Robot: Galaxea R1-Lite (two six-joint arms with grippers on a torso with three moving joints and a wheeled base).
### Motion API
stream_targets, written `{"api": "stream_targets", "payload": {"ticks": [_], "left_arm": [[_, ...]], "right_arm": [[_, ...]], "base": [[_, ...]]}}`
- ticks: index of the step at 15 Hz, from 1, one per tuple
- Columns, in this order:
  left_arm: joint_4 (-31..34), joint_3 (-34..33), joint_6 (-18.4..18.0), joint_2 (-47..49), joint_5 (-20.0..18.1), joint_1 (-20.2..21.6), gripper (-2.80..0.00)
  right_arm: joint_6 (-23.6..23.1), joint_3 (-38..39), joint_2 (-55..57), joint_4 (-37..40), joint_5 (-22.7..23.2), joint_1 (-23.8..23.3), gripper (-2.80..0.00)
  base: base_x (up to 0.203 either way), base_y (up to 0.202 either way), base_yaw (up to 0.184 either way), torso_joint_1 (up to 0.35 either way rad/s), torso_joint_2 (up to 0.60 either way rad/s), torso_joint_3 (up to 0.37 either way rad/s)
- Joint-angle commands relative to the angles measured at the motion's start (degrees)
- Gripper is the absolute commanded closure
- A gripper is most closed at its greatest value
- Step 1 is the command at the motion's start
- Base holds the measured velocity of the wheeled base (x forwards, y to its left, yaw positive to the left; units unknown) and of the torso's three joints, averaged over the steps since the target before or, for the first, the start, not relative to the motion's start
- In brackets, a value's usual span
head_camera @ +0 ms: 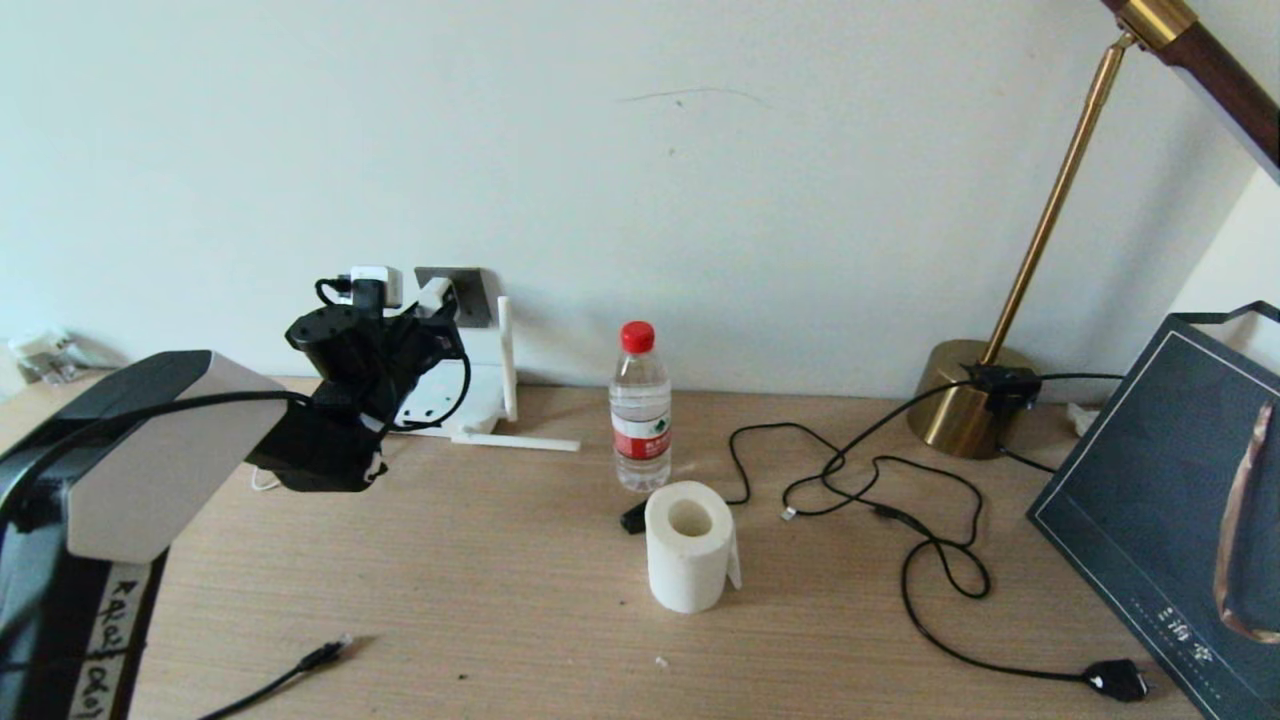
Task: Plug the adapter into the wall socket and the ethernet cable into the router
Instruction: Plug plug into socket
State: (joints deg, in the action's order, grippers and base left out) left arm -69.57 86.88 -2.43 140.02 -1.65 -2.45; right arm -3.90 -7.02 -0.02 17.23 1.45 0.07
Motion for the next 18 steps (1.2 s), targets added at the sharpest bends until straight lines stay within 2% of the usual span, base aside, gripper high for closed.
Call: {"api": "stream_targets", "payload": {"ticks": [1, 18], "left_arm": [[-0.4, 1.4, -0.1, 1.1, 0.0, 0.0, 0.0], [0.3, 2.7, -0.2, 2.0, 0.2, 0.0, 0.0]], "right_arm": [[-0.1, 0.0, 0.0, 0.1, 0.0, 0.0, 0.0], [-0.1, 0.0, 0.0, 0.1, 0.0, 0.0, 0.0]], "base": [[0.0, 0.0, 0.0, 0.0, 0.0, 0.0], [0.0, 0.0, 0.0, 0.0, 0.0, 0.0]]}}
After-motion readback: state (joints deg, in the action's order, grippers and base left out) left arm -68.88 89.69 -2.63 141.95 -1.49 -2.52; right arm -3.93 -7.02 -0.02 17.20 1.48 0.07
